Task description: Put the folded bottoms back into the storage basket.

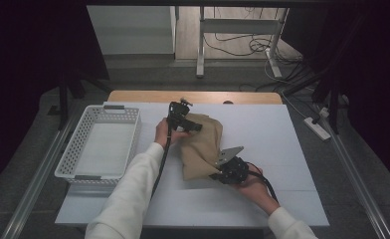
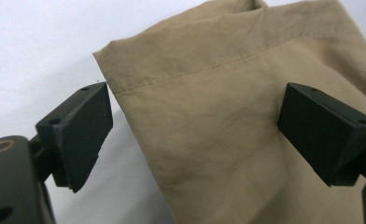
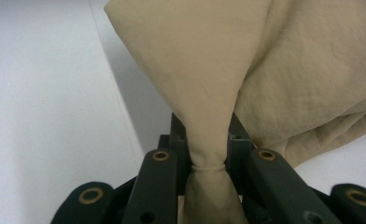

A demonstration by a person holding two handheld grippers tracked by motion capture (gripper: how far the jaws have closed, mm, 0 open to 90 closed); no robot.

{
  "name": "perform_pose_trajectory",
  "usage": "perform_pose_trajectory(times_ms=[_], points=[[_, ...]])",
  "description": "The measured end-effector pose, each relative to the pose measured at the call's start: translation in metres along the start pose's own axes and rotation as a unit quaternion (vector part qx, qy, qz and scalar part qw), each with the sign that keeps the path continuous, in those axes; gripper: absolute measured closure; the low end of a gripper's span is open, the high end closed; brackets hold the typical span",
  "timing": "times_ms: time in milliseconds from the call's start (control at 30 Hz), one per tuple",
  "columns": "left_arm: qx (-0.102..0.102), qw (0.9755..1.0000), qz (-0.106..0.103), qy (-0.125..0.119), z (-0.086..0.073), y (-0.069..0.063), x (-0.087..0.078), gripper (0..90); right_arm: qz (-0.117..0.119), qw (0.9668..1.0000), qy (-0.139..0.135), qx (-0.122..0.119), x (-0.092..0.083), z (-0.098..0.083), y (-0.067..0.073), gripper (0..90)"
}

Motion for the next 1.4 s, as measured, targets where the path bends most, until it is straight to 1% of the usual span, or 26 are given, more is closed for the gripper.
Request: perform_pose_trajectory(times_ms=[233, 300, 367, 400, 633, 767, 800, 833, 867, 900, 933, 967, 1033, 1100, 1133, 1167, 1200, 1267, 1400], points=[[-0.004, 0.9999, -0.004, 0.012, -0.002, 0.002, 0.006, 10.0, 0.000, 1.0000, -0.001, 0.001, 0.000, 0.000, 0.000, 78.3], [-0.006, 0.9998, -0.008, 0.018, -0.003, 0.002, 0.008, 9.7, 0.000, 1.0000, 0.000, 0.000, 0.001, 0.000, 0.000, 78.3], [-0.005, 0.9996, -0.008, 0.028, -0.005, 0.003, 0.011, 8.7, 0.001, 1.0000, 0.001, -0.001, 0.001, 0.000, 0.000, 78.3], [-0.005, 0.9992, -0.013, 0.038, -0.006, 0.004, 0.013, 8.7, 0.001, 1.0000, 0.001, -0.001, 0.001, 0.000, 0.000, 78.3], [0.000, 0.9986, -0.014, 0.051, -0.008, 0.004, 0.019, 7.1, 0.002, 1.0000, 0.002, -0.002, 0.001, -0.001, 0.001, 78.3], [-0.002, 0.9981, -0.025, 0.056, -0.010, 0.006, 0.023, 7.2, 0.002, 1.0000, 0.002, -0.003, 0.002, -0.001, 0.001, 78.3], [-0.007, 0.9979, -0.031, 0.057, -0.011, 0.007, 0.024, 7.2, 0.002, 1.0000, 0.003, -0.003, 0.002, -0.001, 0.001, 78.3], [-0.007, 0.9979, -0.031, 0.057, -0.011, 0.007, 0.024, 7.3, 0.002, 1.0000, 0.003, -0.003, 0.002, -0.001, 0.001, 78.3], [-0.009, 0.9975, -0.038, 0.059, -0.011, 0.009, 0.026, 7.2, 0.002, 1.0000, 0.004, -0.003, 0.002, 0.000, 0.001, 78.3], [-0.009, 0.9975, -0.038, 0.059, -0.011, 0.009, 0.026, 7.3, 0.002, 1.0000, 0.004, -0.003, 0.002, 0.000, 0.001, 78.3], [-0.013, 0.9973, -0.043, 0.058, -0.012, 0.009, 0.026, 7.3, 0.002, 1.0000, 0.004, -0.003, 0.002, 0.000, 0.001, 78.3], [-0.013, 0.9970, -0.048, 0.059, -0.012, 0.010, 0.027, 7.6, 0.002, 1.0000, 0.004, -0.004, 0.002, -0.001, 0.001, 78.3], [-0.014, 0.9969, -0.050, 0.059, -0.012, 0.010, 0.027, 8.1, 0.002, 1.0000, 0.004, -0.004, 0.002, 0.000, 0.001, 78.3], [-0.012, 0.9967, -0.054, 0.059, -0.013, 0.010, 0.027, 9.4, 0.002, 1.0000, 0.005, -0.004, 0.002, 0.000, 0.001, 78.3], [-0.011, 0.9961, -0.064, 0.059, -0.013, 0.009, 0.026, 13.4, 0.002, 1.0000, 0.006, -0.005, 0.002, 0.000, 0.001, 78.3], [-0.011, 0.9961, -0.064, 0.059, -0.013, 0.009, 0.026, 16.2, 0.002, 1.0000, 0.006, -0.005, 0.002, 0.000, 0.001, 78.3], [-0.011, 0.9954, -0.075, 0.058, -0.013, 0.009, 0.025, 16.2, 0.002, 1.0000, 0.006, -0.005, 0.002, 0.000, 0.001, 78.3], [-0.012, 0.9939, -0.093, 0.058, -0.014, 0.008, 0.025, 27.1, 0.002, 1.0000, 0.006, -0.005, 0.002, 0.000, 0.001, 78.3], [-0.016, 0.9929, -0.102, 0.058, -0.015, 0.010, 0.023, 32.5, 0.001, 1.0000, 0.005, -0.005, 0.003, 0.000, 0.001, 78.3]])
Point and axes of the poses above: each handheld gripper's, and its own axes: x roughly forward along the jaws, z roughly out of its top, y roughly to its left, the point moved 3 cm from there along x, roughly forward along the jaws, and after that the axes turned 7 degrees about -x, right-handed, at the moved point
